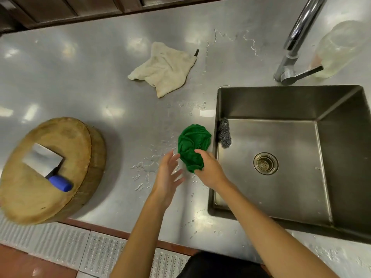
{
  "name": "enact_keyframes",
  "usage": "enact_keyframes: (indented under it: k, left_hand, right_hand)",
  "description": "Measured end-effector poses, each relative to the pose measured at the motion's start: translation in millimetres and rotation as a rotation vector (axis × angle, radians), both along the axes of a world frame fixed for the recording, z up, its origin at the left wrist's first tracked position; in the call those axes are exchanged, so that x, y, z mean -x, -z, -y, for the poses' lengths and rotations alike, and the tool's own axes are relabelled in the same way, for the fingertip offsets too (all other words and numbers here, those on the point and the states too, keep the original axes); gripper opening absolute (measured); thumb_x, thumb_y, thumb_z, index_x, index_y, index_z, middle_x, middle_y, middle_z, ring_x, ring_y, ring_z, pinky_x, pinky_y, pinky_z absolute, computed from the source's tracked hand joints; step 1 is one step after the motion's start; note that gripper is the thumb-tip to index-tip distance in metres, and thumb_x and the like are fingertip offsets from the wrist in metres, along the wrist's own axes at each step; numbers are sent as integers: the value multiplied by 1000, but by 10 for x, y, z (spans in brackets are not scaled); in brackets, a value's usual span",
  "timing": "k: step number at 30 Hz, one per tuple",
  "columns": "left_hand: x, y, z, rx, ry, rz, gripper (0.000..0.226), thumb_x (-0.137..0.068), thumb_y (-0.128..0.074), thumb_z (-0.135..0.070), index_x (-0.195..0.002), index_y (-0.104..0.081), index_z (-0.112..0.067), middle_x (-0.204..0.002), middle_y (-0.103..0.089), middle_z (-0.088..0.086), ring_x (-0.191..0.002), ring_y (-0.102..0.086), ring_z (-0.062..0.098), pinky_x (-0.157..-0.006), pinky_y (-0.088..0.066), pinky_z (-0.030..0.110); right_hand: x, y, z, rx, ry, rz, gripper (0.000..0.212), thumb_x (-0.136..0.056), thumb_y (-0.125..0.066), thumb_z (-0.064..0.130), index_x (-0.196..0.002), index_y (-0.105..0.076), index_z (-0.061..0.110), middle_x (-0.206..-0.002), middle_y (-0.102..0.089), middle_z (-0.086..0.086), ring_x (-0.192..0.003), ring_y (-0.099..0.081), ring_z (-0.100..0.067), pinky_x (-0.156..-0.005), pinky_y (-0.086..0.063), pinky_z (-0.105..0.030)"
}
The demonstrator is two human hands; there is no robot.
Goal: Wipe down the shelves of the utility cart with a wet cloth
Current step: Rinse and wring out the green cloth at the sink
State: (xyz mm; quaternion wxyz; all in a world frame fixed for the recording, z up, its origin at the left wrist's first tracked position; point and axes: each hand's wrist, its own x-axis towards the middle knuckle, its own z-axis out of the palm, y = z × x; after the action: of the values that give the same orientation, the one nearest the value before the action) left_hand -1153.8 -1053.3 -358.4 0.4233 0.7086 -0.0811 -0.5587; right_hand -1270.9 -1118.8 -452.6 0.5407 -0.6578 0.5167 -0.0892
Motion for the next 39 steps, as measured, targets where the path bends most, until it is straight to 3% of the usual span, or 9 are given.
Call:
enact_keyframes:
  k: [7, 14, 18, 21, 24, 30, 32, 35, 39]
  left_hand:
    - [-157, 11, -75, -5, -57, 33, 56, -99, -40, -57, -142, -53, -24, -155, -40, 5, -135, -46, 31, -115, -38, 51]
    - [-262, -25, -140, 7, -47, 30, 52, -100, -41, -54, -140, -54, -25, -152, -44, 4, -131, -50, 30, -111, -42, 48]
    - [-288, -37, -194, -12, 13, 45, 50, -100, -42, -50, -142, -52, -24, -149, -47, 3, -127, -53, 29, -107, -44, 47]
    - [-273, -40, -222, 17, 40, 98, 39, -103, -45, -35, -140, -55, -26, -147, -49, 2, -127, -54, 28, -106, -46, 45]
    - [-250, -16, -220, 79, 170, 207, 44, -103, -45, -9, -140, -53, -30, -150, -47, 2, -129, -51, 23, -110, -44, 45]
    - [-94, -66, -168, 257, 649, 323, 88, -79, -80, -5, -149, -38, -38, -152, -35, -11, -133, -35, 13, -100, -40, 35]
    - [26, -77, -142, 331, 755, 319, 88, -75, -83, -11, -148, -40, -35, -147, -43, -11, -131, -40, 9, -103, -42, 29]
    - [225, -178, -144, 388, 766, 185, 45, -88, -71, -9, -127, -57, -29, -116, -64, -9, -103, -60, 1, -75, -49, 5]
    - [488, -303, -130, 429, 712, 120, 16, -95, -64, -18, -100, -65, -33, -100, -70, -9, -94, -65, 3, -74, -51, 10]
  right_hand:
    - [10, 89, -83, 46, 63, -51, 56, -90, -68, 25, -140, -46, 16, -133, -58, -6, -119, -57, -25, -100, -50, -43]
    - [-15, -106, -98, -108, 178, 86, 41, -96, -54, 22, -136, -57, 15, -123, -64, -2, -109, -62, -21, -97, -51, -35]
    - [73, -365, -88, -142, 252, 161, 26, -94, -50, 16, -107, -68, 3, -109, -68, -18, -103, -63, -33, -94, -51, -45]
    - [184, -564, -111, -149, 322, 179, 30, -94, -47, 15, -106, -62, -9, -112, -63, -28, -106, -59, -39, -88, -51, -43]
    - [309, -829, -148, -171, 386, 212, 26, -97, -41, 15, -100, -66, 7, -96, -64, -8, -95, -59, -20, -70, -44, -26]
    - [475, -1401, -367, -71, 528, 289, 26, -96, -41, 13, -98, -60, -4, -87, -56, -6, -82, -50, -15, -71, -42, -25]
    - [496, -1579, -450, -49, 613, 416, 22, -89, -46, 17, -80, -64, 7, -75, -58, 1, -75, -52, -13, -66, -44, -24]
    - [621, -1777, -562, -143, 712, 835, 23, -84, -38, 17, -66, -52, 12, -63, -54, -1, -64, -55, -15, -66, -47, -31]
    - [860, -2017, -638, -105, 791, 1125, 12, -73, -39, 18, -62, -37, 13, -67, -39, -4, -68, -42, -20, -72, -39, -37]
